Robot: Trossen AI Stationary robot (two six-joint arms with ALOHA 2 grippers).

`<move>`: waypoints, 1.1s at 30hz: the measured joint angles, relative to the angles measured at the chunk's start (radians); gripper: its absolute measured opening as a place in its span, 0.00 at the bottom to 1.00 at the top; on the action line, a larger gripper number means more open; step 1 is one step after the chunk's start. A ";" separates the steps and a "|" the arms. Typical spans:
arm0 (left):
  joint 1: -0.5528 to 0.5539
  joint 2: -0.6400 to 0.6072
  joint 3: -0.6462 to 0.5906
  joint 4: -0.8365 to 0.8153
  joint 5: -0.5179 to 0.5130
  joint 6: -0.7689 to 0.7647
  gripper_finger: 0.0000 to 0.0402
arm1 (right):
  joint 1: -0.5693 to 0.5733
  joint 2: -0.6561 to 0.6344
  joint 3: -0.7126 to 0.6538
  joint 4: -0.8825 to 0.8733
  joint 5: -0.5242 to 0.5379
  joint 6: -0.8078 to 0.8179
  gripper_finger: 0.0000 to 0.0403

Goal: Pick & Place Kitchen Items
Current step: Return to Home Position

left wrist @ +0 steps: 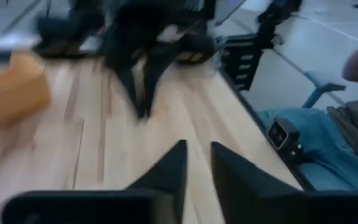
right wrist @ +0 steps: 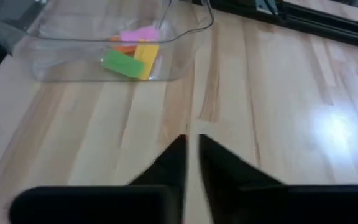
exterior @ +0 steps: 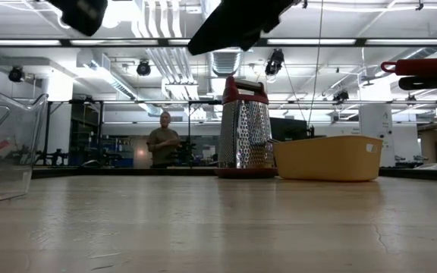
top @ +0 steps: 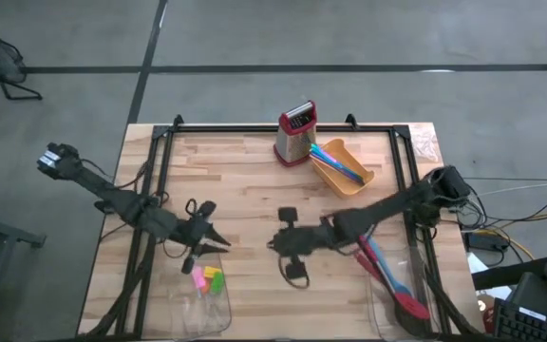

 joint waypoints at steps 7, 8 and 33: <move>0.135 0.075 0.000 0.169 0.127 0.217 0.02 | -0.107 -0.033 -0.021 0.054 -0.043 -0.112 0.02; 0.158 0.086 0.000 0.178 0.127 0.230 0.02 | -0.119 -0.048 -0.030 0.067 -0.064 -0.125 0.02; 0.265 -0.231 -0.298 0.395 0.050 0.323 0.03 | -0.176 -0.887 -0.791 0.423 -0.168 -0.137 0.02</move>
